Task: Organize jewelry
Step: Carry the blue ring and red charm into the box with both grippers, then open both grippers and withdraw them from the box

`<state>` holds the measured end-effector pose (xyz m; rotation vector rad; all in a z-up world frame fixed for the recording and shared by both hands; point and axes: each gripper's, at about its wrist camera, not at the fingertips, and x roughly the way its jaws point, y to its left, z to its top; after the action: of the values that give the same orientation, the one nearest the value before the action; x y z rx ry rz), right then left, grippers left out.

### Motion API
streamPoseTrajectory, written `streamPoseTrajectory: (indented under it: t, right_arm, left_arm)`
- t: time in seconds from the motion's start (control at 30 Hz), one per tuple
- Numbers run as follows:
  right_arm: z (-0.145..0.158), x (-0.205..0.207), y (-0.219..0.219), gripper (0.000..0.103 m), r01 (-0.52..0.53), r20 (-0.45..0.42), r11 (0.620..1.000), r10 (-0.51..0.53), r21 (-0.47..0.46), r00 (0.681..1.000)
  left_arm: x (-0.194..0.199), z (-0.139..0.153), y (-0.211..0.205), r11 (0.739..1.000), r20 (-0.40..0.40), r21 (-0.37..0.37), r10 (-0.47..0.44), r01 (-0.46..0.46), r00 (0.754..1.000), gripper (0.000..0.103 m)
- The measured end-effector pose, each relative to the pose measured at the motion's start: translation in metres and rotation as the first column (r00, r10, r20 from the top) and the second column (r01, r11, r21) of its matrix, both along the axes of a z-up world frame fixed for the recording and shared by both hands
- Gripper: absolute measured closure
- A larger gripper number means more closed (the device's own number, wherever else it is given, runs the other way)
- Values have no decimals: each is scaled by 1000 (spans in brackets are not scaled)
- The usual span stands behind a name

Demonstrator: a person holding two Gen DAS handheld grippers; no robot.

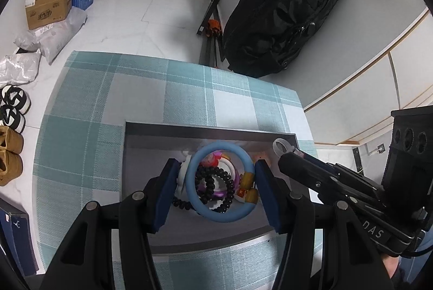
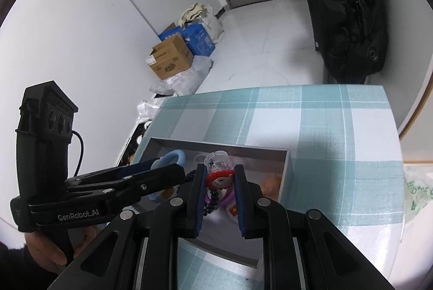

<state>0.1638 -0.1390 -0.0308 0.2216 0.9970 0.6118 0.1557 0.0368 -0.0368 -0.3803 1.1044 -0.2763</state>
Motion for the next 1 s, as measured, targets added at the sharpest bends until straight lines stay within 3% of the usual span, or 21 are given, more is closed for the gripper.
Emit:
streamPoseTrajectory:
  t: [0.23, 0.53, 0.63, 0.77, 0.83, 0.9, 1.0]
  right_arm:
    - [-3, 0, 0, 84, 5, -7, 1000, -5, -6, 1000]
    - [-3, 0, -7, 79, 37, -18, 999, -37, 28, 999]
    - [0, -3, -12, 65, 47, -7, 998, -46, 41, 999]
    - [8, -9, -19, 62, 60, 27, 997, -61, 48, 998]
    - [11, -13, -22, 58, 67, 43, 997, -69, 42, 997]
    - [13, -16, -24, 45, 73, 56, 997, -75, 39, 996]
    - [17, -23, -26, 42, 70, 77, 997, -73, 32, 994]
  left_arm:
    - [1, -1, -6, 999, 1, 25, -22, 22, 1000, 51]
    - [4, -3, -9, 999, -21, 6, -33, 33, 999, 50]
    - [3, -5, -12, 999, -30, 16, -43, 43, 999, 49]
    - [-2, 2, -13, 998, 2, 39, -42, 42, 999, 37]
    - [-6, 8, -12, 999, 34, 35, -33, 32, 999, 35]
    - [-9, 12, -13, 998, 53, 60, -30, 27, 998, 35]
    - [-15, 19, -14, 996, 94, 91, -19, 10, 995, 35]
